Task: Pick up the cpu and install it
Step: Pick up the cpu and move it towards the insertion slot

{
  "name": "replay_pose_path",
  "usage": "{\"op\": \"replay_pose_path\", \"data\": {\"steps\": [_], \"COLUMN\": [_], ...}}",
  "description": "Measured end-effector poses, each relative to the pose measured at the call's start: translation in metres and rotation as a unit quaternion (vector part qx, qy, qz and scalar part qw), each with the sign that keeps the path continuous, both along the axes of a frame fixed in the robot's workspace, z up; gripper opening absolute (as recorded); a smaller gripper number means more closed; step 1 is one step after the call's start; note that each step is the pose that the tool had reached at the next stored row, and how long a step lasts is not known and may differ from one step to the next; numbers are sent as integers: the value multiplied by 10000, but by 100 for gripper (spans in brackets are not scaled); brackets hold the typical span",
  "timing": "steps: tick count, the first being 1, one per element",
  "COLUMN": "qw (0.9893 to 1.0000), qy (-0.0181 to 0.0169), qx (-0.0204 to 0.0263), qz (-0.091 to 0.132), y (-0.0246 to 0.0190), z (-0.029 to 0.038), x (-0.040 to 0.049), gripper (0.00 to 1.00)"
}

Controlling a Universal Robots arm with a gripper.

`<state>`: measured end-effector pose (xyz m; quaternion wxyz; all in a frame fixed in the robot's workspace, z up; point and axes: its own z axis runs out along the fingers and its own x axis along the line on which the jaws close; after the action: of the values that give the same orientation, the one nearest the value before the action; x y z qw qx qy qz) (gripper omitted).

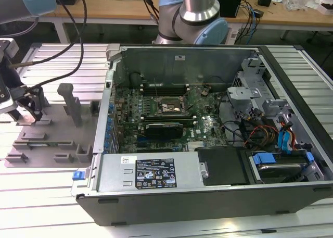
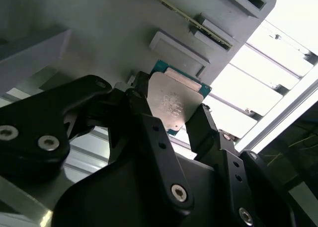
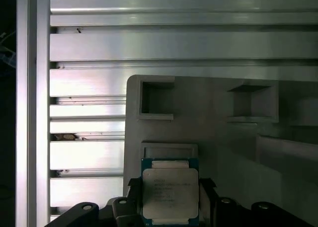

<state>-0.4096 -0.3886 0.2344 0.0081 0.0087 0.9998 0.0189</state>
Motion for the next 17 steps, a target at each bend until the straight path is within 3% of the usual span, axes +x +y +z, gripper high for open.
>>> {"op": "replay_pose_path", "data": {"steps": [17], "qw": [10000], "qy": [0], "qx": [0], "qz": [0], "y": [0], "z": [351], "x": [0], "gripper": [55]}}
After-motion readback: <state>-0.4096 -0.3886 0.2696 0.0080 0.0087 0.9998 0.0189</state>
